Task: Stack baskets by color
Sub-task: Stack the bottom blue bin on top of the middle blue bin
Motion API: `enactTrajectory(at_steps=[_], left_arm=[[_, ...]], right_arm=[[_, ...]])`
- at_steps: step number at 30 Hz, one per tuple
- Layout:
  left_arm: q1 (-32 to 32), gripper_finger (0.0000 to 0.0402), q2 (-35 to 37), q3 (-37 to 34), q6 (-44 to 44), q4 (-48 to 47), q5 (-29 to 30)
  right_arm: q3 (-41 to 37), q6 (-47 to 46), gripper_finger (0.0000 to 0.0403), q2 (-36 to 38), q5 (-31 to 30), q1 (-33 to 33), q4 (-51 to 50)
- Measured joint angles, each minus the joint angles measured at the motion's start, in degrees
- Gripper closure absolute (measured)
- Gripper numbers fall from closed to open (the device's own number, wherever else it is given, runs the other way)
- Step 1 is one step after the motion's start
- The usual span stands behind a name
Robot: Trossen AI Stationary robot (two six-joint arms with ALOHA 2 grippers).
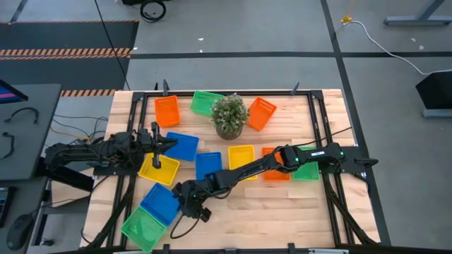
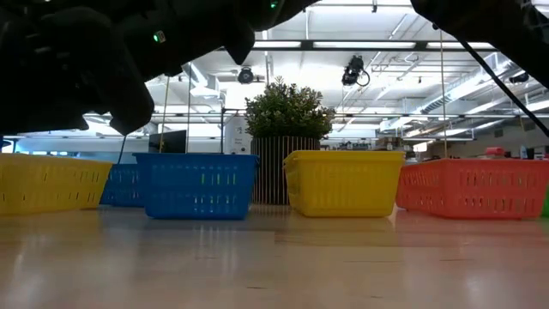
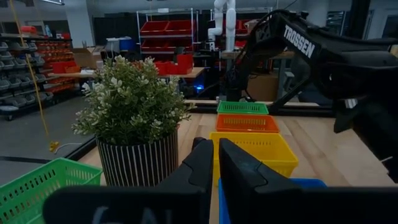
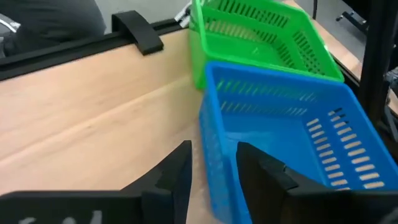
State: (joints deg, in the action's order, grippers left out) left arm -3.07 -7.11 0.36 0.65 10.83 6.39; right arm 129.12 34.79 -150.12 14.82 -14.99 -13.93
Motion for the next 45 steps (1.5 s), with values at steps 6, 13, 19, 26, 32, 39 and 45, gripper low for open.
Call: enactTrajectory(at_steps=[6, 13, 19, 26, 32, 39, 45], left_arm=[[0.0, 0.0362, 0.0, 0.0, 0.0, 0.0, 0.0], [0.0, 0.0366, 0.0, 0.0, 0.0, 0.0, 0.0], [0.0, 0.0367, 0.0, 0.0, 0.0, 0.0, 0.0], [0.0, 0.0361, 0.0, 0.0, 0.0, 0.0, 0.0], [0.0, 0.0368, 0.0, 0.0, 0.0, 0.0, 0.0], [0.0, 0.0364, 0.0, 0.0, 0.0, 0.0, 0.0], [0.0, 0.0362, 0.0, 0.0, 0.0, 0.0, 0.0]], right_arm=[[0.1, 0.0, 0.0303, -2.4, -0.5, 0.2, 0.9], [0.0, -0.7, 0.0384, -2.3, -2.8, -1.0, -0.3], [0.0, -2.6, 0.0397, 0.9, -6.0, -2.3, -2.6], [0.0, -8.3, 0.0399, 8.5, -10.7, -2.8, -22.7], [0.0, -18.1, 0.04, 15.9, -23.7, -4.6, -39.3], [-0.1, -34.8, 0.04, 18.6, -31.7, -3.9, -53.5], [-4.5, -37.6, 0.04, 17.0, -31.5, -2.8, -51.4]])
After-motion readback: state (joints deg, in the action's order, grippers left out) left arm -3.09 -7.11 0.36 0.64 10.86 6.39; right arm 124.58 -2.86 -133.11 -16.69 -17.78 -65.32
